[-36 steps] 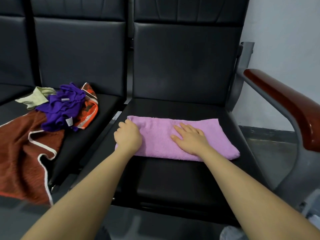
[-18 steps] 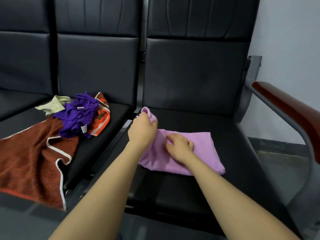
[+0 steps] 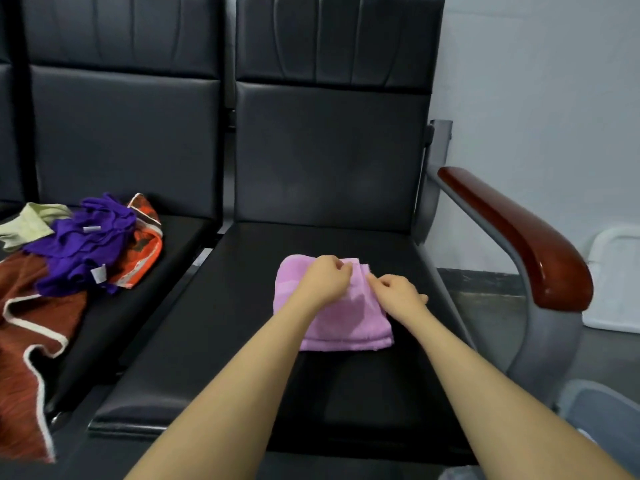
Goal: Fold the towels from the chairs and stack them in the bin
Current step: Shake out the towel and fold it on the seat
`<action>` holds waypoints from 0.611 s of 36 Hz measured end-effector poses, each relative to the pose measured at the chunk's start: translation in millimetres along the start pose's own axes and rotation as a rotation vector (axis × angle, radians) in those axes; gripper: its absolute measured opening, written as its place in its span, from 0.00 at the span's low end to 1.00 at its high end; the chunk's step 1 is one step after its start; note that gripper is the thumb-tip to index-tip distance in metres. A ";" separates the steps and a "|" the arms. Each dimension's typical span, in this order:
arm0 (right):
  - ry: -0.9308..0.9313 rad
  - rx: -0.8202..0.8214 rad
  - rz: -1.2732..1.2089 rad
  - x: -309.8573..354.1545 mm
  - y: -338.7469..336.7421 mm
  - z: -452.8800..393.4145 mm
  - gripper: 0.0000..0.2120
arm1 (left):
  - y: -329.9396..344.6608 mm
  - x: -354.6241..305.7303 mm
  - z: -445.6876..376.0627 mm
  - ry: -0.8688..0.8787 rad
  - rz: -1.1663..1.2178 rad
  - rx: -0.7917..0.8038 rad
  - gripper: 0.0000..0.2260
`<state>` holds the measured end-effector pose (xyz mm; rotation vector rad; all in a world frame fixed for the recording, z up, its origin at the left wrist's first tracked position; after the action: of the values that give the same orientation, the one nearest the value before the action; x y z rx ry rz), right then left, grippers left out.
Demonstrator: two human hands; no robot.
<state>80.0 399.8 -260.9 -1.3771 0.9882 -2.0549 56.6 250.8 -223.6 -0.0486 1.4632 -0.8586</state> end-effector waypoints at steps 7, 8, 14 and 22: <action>0.065 -0.064 0.180 9.3 8.1 -3.3 0.23 | -29.4 29.3 10.1 -0.256 -0.617 -0.368 0.13; 0.081 -0.090 0.202 10.9 8.3 -2.3 0.27 | -30.4 37.3 10.0 -0.306 -0.652 -0.361 0.14; 0.150 -0.195 0.356 12.9 14.3 3.0 0.40 | -30.5 68.4 9.5 -0.394 -0.690 -0.272 0.22; 0.167 -0.108 0.339 20.3 25.8 -2.0 0.35 | -25.8 70.3 6.6 -0.238 -0.675 -0.256 0.19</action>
<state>70.2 369.8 -269.7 -1.0146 1.3210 -1.9027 41.3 192.2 -268.1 -0.8480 1.3294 -1.1471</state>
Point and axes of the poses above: each hand's wrist, its own z-axis away from the middle knuckle, its own y-axis out of the palm, x = y × z, the point moved 7 cm from there along -z, towards the middle knuckle, and after that the axes turned 11 degrees about x, right-handed, at the moved point
